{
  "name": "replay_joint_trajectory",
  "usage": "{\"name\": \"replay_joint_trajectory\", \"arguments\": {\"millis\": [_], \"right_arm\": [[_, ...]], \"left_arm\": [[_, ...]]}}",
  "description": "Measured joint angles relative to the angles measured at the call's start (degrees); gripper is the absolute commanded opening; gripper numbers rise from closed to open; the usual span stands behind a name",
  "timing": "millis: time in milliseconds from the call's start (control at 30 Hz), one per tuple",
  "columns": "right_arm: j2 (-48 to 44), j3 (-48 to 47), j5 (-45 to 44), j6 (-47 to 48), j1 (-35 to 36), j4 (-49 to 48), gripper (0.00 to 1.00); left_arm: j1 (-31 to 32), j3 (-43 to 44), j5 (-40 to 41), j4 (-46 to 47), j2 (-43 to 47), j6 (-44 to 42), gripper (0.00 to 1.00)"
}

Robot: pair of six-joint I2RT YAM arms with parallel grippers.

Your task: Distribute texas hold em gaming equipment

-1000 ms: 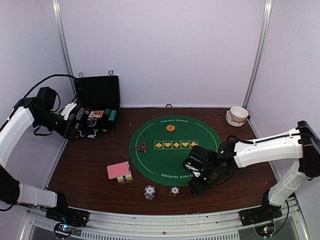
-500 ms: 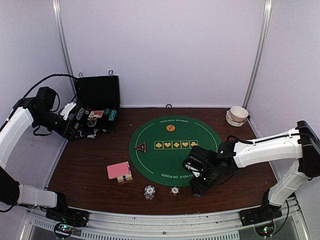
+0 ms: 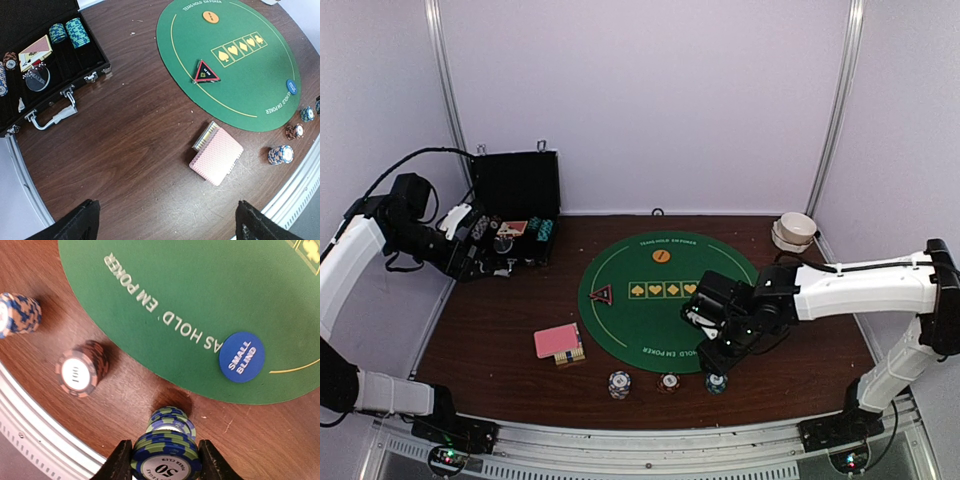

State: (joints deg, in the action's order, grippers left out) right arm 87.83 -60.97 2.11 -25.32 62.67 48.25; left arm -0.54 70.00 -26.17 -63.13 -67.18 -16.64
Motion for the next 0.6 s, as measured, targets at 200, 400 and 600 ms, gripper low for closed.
{"name": "replay_joint_trajectory", "arguments": {"millis": [200,400,600], "right_arm": [[0.20,-8.70,-1.79,1.97,-3.23,3.56,0.25],[9.01,-23.74,-3.61,5.66,-11.47,3.08,0.25],[23.61,-37.55,-3.43,8.37,-19.87,0.13,0.25]], "left_arm": [[0.00,0.00,0.04,-0.02,0.04,-0.02,0.98],[0.00,0.00,0.17,-0.07,0.07,-0.20,0.98],[0.00,0.00,0.15,-0.33,0.07,-0.35,0.98]]}}
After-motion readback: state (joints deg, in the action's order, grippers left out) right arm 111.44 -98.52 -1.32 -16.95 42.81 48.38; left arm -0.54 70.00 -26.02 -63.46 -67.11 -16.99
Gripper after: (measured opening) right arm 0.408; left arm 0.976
